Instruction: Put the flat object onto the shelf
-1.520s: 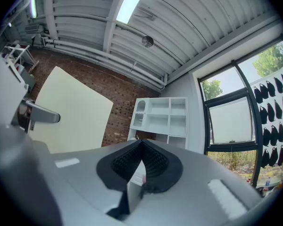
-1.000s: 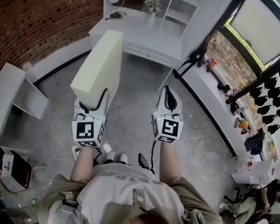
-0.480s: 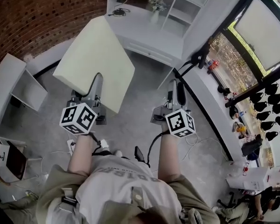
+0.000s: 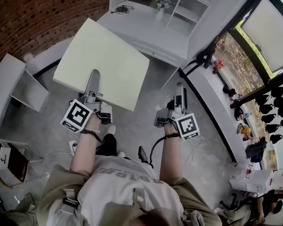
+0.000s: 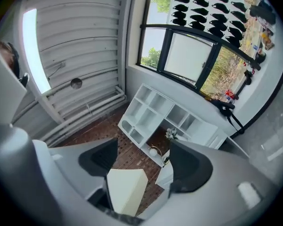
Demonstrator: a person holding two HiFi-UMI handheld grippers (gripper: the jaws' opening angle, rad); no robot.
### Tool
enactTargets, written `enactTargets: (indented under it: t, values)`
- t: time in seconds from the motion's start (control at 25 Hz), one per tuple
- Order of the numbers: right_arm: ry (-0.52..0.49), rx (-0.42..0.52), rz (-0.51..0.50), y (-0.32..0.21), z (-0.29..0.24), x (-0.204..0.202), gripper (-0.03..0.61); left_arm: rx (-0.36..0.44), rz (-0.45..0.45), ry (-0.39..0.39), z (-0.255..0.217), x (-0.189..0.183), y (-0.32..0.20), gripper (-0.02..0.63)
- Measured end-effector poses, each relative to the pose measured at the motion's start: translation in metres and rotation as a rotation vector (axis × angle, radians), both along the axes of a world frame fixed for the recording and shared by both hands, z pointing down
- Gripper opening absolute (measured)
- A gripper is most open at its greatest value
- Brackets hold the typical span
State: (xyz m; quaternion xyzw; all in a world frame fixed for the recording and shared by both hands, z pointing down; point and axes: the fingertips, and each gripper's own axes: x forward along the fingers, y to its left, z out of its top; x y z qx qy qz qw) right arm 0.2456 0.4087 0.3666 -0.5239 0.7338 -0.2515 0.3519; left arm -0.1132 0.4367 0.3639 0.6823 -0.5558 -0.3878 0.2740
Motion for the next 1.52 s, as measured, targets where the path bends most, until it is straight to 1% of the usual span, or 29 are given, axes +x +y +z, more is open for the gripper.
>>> enactTargets:
  t: [0.12, 0.16, 0.2, 0.28, 0.36, 0.4, 0.52, 0.56, 0.6, 0.72, 0.92, 1.04, 1.16, 1.32, 1.48, 1.52]
  values:
    - [-0.024, -0.046, -0.014, -0.018, 0.02, -0.009, 0.366, 0.006, 0.012, 0.074, 0.007, -0.001, -0.023, 0.273]
    - [-0.043, -0.075, -0.017, -0.024, 0.029, -0.012, 0.386, 0.009, 0.019, 0.101, 0.008, -0.001, -0.032, 0.273]
    - [-0.066, -0.099, -0.025, -0.032, 0.037, -0.017, 0.418, 0.011, 0.025, 0.13, 0.01, -0.002, -0.042, 0.273]
    - [-0.109, -0.117, -0.055, -0.051, 0.048, -0.032, 0.455, -0.011, 0.03, 0.179, 0.014, -0.007, -0.063, 0.273]
    - [-0.128, -0.157, -0.056, -0.071, 0.059, -0.044, 0.476, -0.049, 0.032, 0.207, 0.018, -0.01, -0.086, 0.273]
    - [-0.137, -0.162, -0.062, -0.082, 0.061, -0.051, 0.488, -0.047, 0.04, 0.22, 0.017, -0.01, -0.1, 0.273]
    - [-0.16, -0.148, -0.088, -0.115, 0.059, -0.074, 0.509, 0.009, 0.086, 0.262, 0.005, -0.008, -0.139, 0.273]
    - [-0.173, -0.147, -0.097, -0.125, 0.059, -0.083, 0.515, 0.006, 0.094, 0.265, 0.004, -0.009, -0.151, 0.273]
    - [-0.193, -0.144, -0.11, -0.135, 0.059, -0.091, 0.52, 0.002, 0.102, 0.269, 0.003, -0.011, -0.163, 0.273]
    - [-0.279, -0.132, -0.156, -0.164, 0.058, -0.115, 0.532, 0.026, 0.144, 0.31, -0.004, -0.011, -0.197, 0.273]
    - [-0.362, -0.088, -0.276, -0.201, 0.049, -0.151, 0.532, 0.021, 0.168, 0.343, 0.001, -0.015, -0.242, 0.273]
    - [-0.417, -0.083, -0.317, -0.215, 0.05, -0.163, 0.532, 0.0, 0.164, 0.393, 0.009, -0.018, -0.265, 0.273]
    - [-0.438, -0.091, -0.359, -0.228, 0.055, -0.177, 0.532, -0.022, 0.162, 0.396, 0.017, -0.019, -0.288, 0.275]
    - [-0.45, -0.105, -0.371, -0.249, 0.062, -0.185, 0.514, -0.044, 0.171, 0.396, 0.029, -0.01, -0.31, 0.275]
    - [-0.488, -0.129, -0.343, -0.266, 0.067, -0.185, 0.462, -0.065, 0.172, 0.401, 0.037, -0.008, -0.328, 0.275]
    - [-0.482, -0.137, -0.332, -0.27, 0.068, -0.183, 0.429, -0.067, 0.172, 0.396, 0.037, -0.007, -0.332, 0.276]
